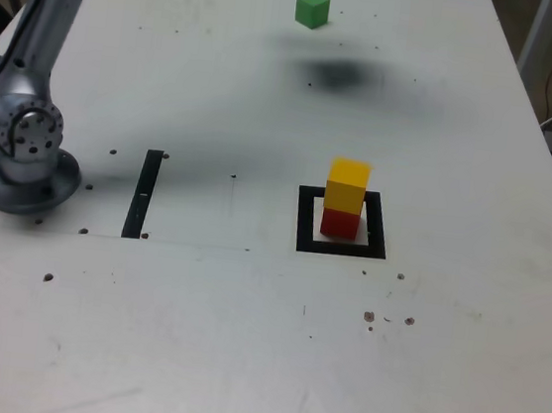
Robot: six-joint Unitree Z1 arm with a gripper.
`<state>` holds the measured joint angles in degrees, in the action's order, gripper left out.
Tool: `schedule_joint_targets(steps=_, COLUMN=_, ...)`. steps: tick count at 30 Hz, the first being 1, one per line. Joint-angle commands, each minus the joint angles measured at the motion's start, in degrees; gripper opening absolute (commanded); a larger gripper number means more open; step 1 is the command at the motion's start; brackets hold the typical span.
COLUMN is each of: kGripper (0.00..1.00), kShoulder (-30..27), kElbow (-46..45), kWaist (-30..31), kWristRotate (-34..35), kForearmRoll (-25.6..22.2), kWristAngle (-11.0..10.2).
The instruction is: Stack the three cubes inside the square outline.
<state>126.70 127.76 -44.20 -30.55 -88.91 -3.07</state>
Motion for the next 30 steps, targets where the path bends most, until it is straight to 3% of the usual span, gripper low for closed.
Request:
schedule_joint_targets(steps=1, kGripper=1.0, kShoulder=1.23, kElbow=2.17, kWaist=-1.51, kWristRotate=0.75, kForearmRoll=-0.77, kWristAngle=-0.77)
schedule_joint_targets(steps=6, kGripper=1.0, kShoulder=2.94, kElbow=5.72, kWaist=-4.99, kWristRotate=3.49, kForearmRoll=-0.89, kWristAngle=-2.67)
schedule_joint_targets(steps=17, kGripper=0.98, kShoulder=10.95, kElbow=13.85, kWaist=-10.13, kWristRotate=6.76, kForearmRoll=-0.68, kWristAngle=-3.95)
schedule_joint_targets(steps=30, kGripper=0.97, kShoulder=17.83, kElbow=17.81, kWaist=-9.93, kWristRotate=9.8, kForearmRoll=1.27, kWristAngle=-5.72)
